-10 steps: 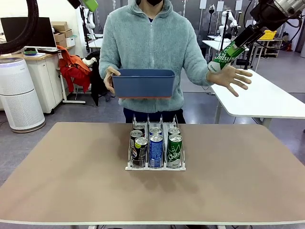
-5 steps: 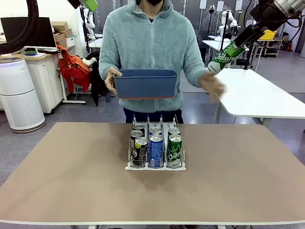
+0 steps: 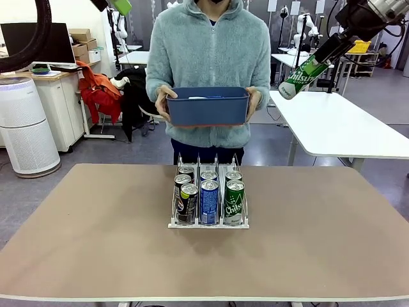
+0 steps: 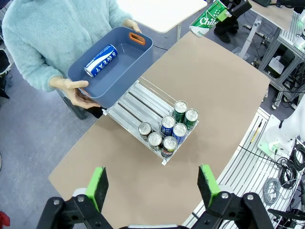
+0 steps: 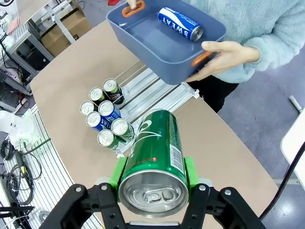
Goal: Fill the beverage cans into the dispenser.
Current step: Place the picked Sprite in the line of the Automatic Can Dispenser with the same cans.
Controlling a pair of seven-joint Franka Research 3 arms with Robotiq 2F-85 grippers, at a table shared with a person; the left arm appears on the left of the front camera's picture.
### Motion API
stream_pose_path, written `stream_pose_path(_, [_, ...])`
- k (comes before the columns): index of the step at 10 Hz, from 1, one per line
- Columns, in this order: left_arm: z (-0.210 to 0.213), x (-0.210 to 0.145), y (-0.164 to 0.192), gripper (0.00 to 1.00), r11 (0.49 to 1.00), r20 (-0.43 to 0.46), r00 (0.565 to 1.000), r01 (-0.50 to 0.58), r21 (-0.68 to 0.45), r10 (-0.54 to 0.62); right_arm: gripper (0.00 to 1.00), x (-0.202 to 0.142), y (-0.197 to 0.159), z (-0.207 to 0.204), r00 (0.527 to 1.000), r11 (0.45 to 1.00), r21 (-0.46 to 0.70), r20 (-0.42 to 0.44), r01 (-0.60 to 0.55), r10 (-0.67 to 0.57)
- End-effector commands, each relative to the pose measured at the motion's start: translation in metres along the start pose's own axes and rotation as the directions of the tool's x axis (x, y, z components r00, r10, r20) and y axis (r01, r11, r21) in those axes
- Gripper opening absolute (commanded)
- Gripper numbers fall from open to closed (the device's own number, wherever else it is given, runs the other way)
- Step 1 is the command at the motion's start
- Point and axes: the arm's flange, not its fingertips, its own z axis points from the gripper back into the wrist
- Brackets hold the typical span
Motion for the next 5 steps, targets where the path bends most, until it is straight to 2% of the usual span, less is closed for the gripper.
stream_pose_path(1, [0.001,-0.002,-0.001,1.00,1.000,-0.003,1.000,-0.004,0.002,0.004,0.00,0.000,0.000,0.003,1.000,1.000,-0.003,0.005,-0.011,0.011])
stream_pose_path(3, [0.001,-0.002,-0.001,1.00,1.000,-0.003,1.000,-0.004,0.002,0.004,0.00,0.000,0.000,0.003,1.000,1.000,-0.003,0.005,-0.011,0.011])
stream_pose_path(4, [0.001,-0.002,-0.001,1.00,1.000,-0.003,1.000,-0.004,0.002,0.004,0.58,0.000,0.000,0.000,1.000,1.000,0.000,0.000,0.000,0.000])
stream_pose_path(5, [0.001,-0.002,-0.001,1.00,1.000,-0.003,1.000,-0.004,0.002,0.004,0.58,-0.017,0.006,0.001,0.998,0.998,0.031,0.011,0.058,-0.059])
